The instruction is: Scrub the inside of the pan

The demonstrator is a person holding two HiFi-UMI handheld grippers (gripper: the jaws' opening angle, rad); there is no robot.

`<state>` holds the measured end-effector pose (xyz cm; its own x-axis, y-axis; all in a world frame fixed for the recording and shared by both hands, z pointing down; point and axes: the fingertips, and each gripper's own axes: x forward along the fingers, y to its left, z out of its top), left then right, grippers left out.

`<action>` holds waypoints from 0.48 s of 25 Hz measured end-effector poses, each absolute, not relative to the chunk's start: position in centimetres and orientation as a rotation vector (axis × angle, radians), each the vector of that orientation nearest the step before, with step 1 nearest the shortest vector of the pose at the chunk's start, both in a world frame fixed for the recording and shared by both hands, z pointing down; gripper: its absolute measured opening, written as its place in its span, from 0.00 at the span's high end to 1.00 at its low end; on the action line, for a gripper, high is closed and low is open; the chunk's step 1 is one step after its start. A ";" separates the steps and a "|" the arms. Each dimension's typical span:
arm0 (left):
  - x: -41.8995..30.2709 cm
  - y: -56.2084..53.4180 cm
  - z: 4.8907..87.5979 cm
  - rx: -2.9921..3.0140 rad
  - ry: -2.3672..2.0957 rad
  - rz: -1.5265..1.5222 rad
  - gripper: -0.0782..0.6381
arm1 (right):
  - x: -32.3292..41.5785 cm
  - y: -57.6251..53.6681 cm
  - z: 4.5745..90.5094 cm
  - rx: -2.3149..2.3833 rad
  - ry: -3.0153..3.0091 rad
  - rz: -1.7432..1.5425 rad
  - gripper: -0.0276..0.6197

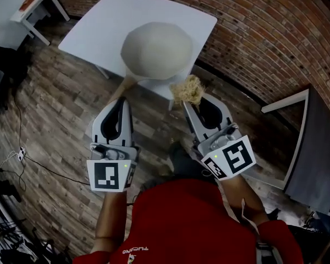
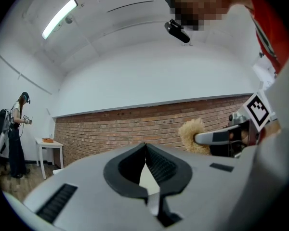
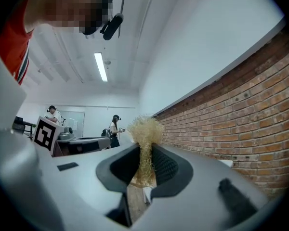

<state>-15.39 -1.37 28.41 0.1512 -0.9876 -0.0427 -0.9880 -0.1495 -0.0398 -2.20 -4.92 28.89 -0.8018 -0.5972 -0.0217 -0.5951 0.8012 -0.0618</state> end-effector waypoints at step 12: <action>-18.9 -12.7 29.5 -2.268 2.079 0.005 0.87 | -4.9 -17.4 30.0 -0.936 2.991 -0.096 0.84</action>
